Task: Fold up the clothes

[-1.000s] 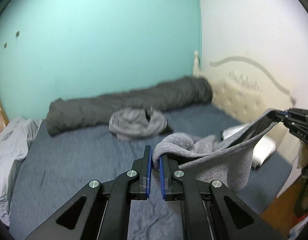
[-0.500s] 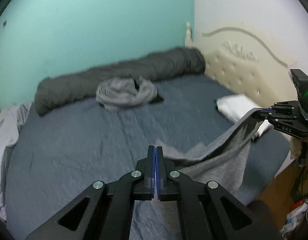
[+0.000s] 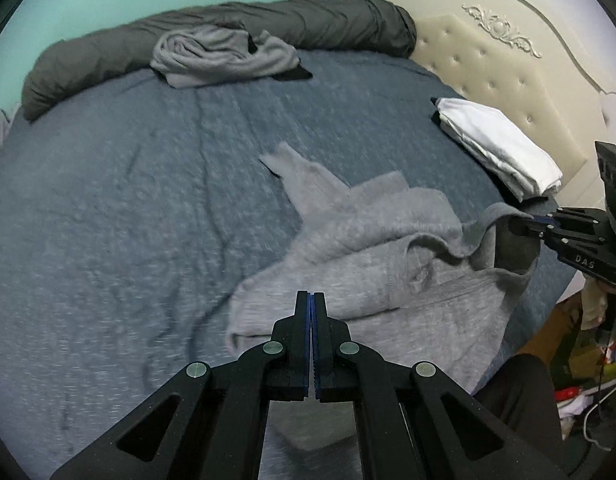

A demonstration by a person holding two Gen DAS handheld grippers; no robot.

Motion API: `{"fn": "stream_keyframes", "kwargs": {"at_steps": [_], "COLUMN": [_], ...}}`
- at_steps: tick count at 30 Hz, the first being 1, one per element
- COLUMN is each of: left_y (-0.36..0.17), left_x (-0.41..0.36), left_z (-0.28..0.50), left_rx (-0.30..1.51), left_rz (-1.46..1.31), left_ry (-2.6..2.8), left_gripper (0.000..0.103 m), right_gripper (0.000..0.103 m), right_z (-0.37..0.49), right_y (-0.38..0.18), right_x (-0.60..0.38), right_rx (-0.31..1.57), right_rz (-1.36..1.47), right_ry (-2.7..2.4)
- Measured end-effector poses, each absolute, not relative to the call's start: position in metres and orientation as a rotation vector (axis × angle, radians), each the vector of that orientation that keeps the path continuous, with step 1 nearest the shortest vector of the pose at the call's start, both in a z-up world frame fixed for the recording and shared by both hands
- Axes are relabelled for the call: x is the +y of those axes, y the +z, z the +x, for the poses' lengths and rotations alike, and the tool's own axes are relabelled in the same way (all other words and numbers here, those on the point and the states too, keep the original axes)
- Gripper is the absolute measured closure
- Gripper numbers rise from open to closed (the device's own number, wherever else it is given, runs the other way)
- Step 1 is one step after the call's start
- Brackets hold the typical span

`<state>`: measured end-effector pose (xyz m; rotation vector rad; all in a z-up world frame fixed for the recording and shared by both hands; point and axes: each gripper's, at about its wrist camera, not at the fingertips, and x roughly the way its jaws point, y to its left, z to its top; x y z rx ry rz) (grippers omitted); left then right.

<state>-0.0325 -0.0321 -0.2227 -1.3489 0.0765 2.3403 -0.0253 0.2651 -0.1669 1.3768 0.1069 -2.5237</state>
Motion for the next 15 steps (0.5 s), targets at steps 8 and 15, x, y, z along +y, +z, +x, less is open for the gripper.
{"fn": "stream_keyframes", "kwargs": {"at_steps": [8, 15], "left_y": [-0.26, -0.281], "left_x": [0.023, 0.05], "left_z": [-0.047, -0.045], "left_rx": [0.182, 0.339], "left_rz": [-1.387, -1.388], "left_ry": [2.235, 2.169], "left_gripper": [0.088, 0.069], "right_gripper": [0.1, 0.092], "right_z": [-0.028, -0.024], "right_y": [-0.185, -0.198], "right_x": [0.302, 0.337], "right_rx": [-0.005, -0.136], "right_rz": [1.428, 1.454], "right_ry": [-2.563, -2.572]}}
